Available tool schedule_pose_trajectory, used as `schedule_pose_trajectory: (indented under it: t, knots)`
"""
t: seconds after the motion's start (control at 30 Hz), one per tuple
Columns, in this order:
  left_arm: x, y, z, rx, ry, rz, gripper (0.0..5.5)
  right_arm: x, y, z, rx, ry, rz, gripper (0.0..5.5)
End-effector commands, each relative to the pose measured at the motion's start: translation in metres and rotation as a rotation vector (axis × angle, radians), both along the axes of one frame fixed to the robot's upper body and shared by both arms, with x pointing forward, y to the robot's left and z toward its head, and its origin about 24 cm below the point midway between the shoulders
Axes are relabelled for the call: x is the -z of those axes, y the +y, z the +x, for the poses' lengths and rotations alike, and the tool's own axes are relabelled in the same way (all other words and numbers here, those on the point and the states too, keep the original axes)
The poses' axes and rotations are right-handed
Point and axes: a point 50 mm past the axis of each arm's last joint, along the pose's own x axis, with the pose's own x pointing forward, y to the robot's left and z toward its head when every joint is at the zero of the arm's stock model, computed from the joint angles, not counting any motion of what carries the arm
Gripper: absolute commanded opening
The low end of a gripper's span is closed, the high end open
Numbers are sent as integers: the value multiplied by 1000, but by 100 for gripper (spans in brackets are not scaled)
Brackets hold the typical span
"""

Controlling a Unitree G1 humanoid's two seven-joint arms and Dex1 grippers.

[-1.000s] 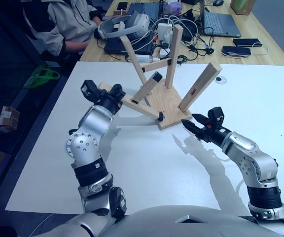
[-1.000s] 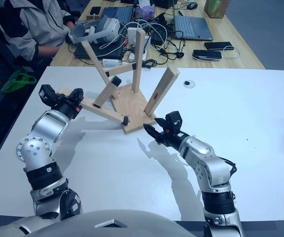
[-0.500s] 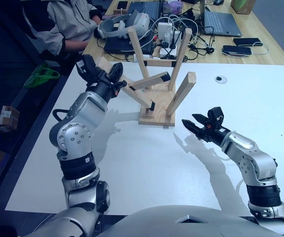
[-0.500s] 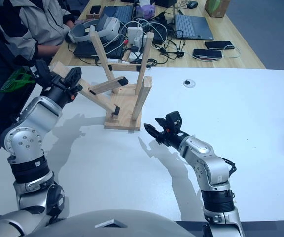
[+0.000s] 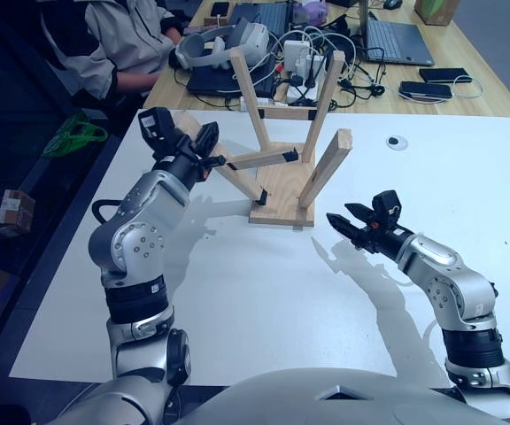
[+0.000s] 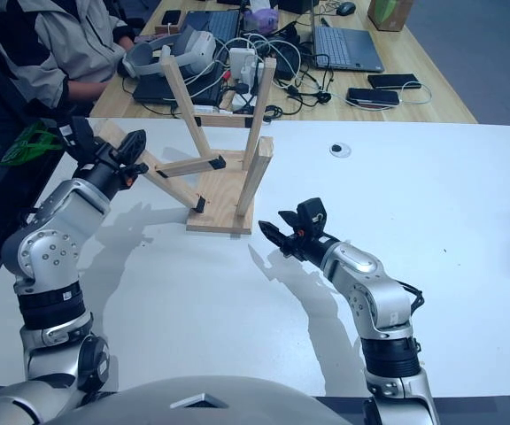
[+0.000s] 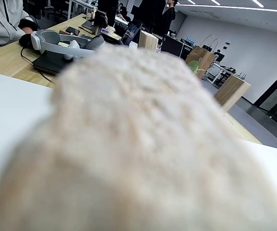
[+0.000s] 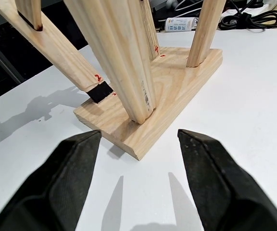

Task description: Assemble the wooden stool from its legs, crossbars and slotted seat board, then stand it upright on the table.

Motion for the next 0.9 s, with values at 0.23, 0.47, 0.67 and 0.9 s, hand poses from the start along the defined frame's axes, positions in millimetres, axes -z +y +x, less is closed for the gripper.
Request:
schedule_pose_trajectory:
  t: [0.23, 0.47, 0.67, 0.9]
  knots:
    - [17, 3, -1, -41, 92, 48, 100, -4, -3, 3, 2, -22, -21, 300]
    - [41, -10, -15, -98, 217, 21, 100, -4, -4, 2, 4, -20, -27, 300]
    - [33, -11, -11, -54, 212, 145, 100, -4, -4, 3, 2, -22, -30, 300]
    - [6, -4, 12, -15, 173, 239, 100, -4, 2, 5, -2, -29, -21, 300]
